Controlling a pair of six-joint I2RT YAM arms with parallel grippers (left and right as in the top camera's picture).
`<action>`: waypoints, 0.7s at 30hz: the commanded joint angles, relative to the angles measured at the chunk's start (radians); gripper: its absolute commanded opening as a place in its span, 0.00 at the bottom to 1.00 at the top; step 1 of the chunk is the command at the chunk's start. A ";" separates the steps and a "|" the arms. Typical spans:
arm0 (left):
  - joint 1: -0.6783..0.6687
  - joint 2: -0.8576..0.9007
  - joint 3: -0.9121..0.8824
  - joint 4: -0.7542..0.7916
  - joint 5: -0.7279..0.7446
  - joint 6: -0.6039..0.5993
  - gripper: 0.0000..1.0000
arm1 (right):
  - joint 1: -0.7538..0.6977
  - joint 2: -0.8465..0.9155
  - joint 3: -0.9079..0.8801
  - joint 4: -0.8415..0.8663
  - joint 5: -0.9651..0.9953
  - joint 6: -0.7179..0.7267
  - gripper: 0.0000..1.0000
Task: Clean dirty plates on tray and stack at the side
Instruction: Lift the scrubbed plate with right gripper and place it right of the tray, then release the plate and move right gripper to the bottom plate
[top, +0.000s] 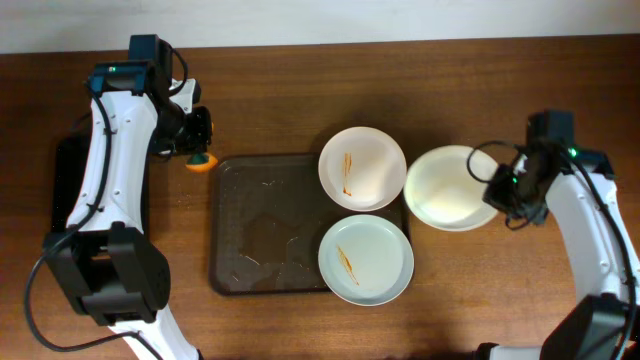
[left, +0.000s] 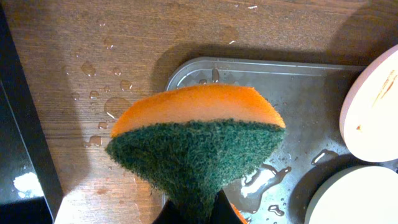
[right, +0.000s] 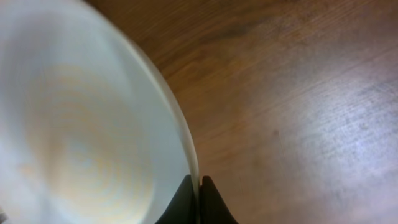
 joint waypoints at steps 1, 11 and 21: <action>0.000 -0.006 0.016 0.003 -0.002 0.019 0.00 | -0.112 0.000 -0.163 0.115 -0.037 -0.034 0.04; 0.000 -0.006 0.016 0.002 -0.002 0.019 0.00 | -0.188 -0.013 -0.173 0.175 -0.252 -0.154 0.45; -0.067 -0.006 -0.100 -0.017 0.004 0.019 0.00 | 0.359 -0.071 -0.195 0.002 -0.250 -0.024 0.45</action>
